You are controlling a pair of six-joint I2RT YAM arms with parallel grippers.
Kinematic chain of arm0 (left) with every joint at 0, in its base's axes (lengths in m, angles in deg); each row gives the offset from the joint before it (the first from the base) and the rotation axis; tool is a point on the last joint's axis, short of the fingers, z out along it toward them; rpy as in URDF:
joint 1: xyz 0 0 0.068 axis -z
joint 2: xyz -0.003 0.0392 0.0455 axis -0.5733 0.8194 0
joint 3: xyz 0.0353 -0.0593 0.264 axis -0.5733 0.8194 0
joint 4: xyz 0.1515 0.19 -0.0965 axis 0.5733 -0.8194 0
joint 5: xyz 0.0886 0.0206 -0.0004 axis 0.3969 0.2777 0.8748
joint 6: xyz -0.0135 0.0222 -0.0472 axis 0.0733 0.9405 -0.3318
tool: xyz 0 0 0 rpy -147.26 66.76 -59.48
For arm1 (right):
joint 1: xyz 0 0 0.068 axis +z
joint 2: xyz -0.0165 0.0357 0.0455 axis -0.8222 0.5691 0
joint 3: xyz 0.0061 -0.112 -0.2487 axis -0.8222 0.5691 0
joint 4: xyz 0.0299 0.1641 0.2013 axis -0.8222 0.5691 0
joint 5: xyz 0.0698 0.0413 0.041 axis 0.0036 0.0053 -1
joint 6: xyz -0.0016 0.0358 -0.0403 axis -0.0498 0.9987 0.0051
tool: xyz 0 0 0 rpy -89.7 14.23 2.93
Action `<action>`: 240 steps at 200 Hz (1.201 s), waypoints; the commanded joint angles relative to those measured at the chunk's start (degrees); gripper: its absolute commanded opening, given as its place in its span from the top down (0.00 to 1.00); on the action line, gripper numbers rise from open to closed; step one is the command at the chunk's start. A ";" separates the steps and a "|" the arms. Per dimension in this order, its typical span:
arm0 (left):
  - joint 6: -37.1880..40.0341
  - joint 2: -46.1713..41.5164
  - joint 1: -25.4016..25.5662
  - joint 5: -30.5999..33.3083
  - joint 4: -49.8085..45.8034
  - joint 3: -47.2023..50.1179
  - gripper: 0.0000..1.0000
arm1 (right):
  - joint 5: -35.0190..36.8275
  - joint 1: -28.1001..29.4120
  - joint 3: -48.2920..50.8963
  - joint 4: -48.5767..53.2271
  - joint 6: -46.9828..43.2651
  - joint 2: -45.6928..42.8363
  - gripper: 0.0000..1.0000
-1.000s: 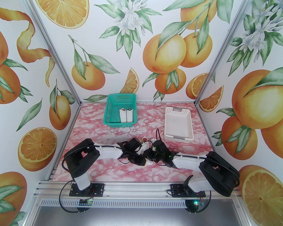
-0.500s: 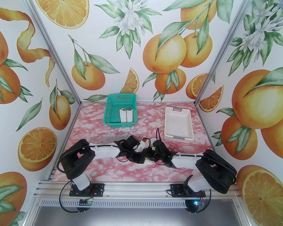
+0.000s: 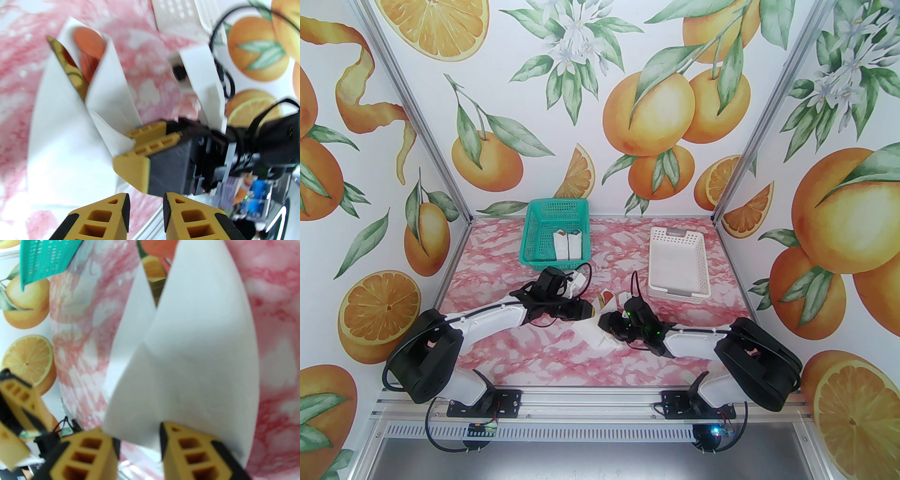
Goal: Place the utensils on the paper napkin and roll it up
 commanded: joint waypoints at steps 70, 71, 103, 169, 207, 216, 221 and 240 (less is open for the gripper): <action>-6.92 2.84 -1.07 0.41 8.34 0.45 0.64 | 0.33 0.48 1.01 5.20 -1.65 0.59 0.52; -6.89 2.84 -1.07 0.51 8.29 0.49 0.64 | 0.33 0.44 1.03 5.25 -1.66 0.59 0.52; -6.68 4.06 -1.07 0.73 8.21 0.63 0.63 | 0.69 0.43 0.95 6.07 -1.91 0.54 0.55; -4.77 6.33 -0.83 1.40 6.77 0.58 0.62 | 1.21 0.42 0.70 7.30 -2.06 0.33 0.74; -4.57 8.23 0.28 0.69 7.43 -0.01 0.60 | 1.21 0.41 0.37 7.72 -2.19 0.43 0.76; -4.43 8.67 0.63 0.75 7.25 -0.18 0.60 | 1.25 0.47 0.36 7.77 -2.27 0.50 0.76; -4.21 8.88 0.77 0.93 7.21 -0.32 0.59 | 1.21 0.49 0.35 7.77 -2.28 0.57 0.76; -4.04 9.68 1.43 1.85 6.71 -0.62 0.58 | 1.21 0.42 0.35 7.85 -2.29 0.54 0.77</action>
